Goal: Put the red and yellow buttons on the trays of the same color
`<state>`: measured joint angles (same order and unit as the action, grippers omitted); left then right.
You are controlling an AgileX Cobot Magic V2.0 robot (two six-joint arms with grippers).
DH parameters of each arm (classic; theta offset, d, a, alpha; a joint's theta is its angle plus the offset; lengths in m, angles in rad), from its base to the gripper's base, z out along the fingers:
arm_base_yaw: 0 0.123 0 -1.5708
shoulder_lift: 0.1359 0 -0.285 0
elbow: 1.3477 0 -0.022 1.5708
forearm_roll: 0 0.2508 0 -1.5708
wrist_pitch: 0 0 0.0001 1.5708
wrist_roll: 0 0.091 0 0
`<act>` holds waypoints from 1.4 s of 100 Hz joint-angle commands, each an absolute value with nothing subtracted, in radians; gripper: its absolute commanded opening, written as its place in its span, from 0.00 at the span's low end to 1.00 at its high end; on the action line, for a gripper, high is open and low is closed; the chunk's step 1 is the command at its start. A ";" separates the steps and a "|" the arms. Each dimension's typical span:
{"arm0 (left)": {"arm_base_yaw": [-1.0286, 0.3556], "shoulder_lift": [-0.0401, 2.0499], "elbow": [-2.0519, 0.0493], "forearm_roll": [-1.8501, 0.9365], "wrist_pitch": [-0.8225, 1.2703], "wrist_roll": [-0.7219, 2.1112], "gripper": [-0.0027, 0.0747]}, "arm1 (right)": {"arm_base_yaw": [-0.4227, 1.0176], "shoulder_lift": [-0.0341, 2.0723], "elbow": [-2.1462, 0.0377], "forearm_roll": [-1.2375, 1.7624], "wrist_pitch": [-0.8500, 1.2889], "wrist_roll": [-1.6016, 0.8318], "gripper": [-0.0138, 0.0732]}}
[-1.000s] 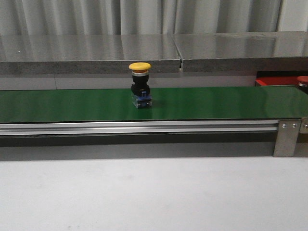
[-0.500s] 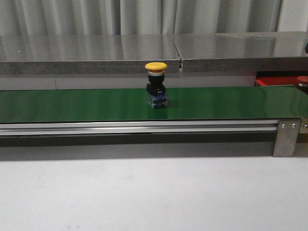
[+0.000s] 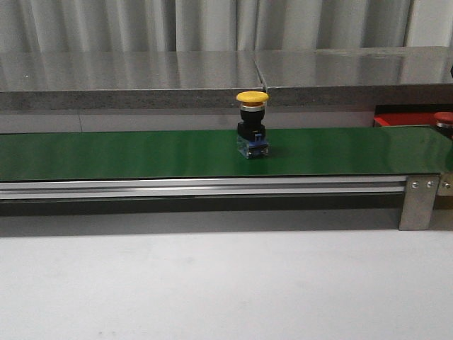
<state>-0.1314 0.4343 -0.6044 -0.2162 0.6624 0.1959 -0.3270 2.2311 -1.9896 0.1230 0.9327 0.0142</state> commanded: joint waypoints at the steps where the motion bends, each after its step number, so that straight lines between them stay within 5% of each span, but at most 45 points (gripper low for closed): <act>1: -0.140 0.439 -0.628 -0.234 0.597 0.187 0.01 | -0.332 2.123 -2.027 0.108 0.902 0.011 0.76; 63: -0.140 0.439 -0.628 -0.234 0.597 0.187 0.01 | -0.262 1.875 -1.892 0.104 0.938 -0.053 0.76; 140: -0.140 0.439 -0.628 -0.234 0.597 0.187 0.01 | 0.006 1.629 -1.549 0.101 0.998 -0.187 0.76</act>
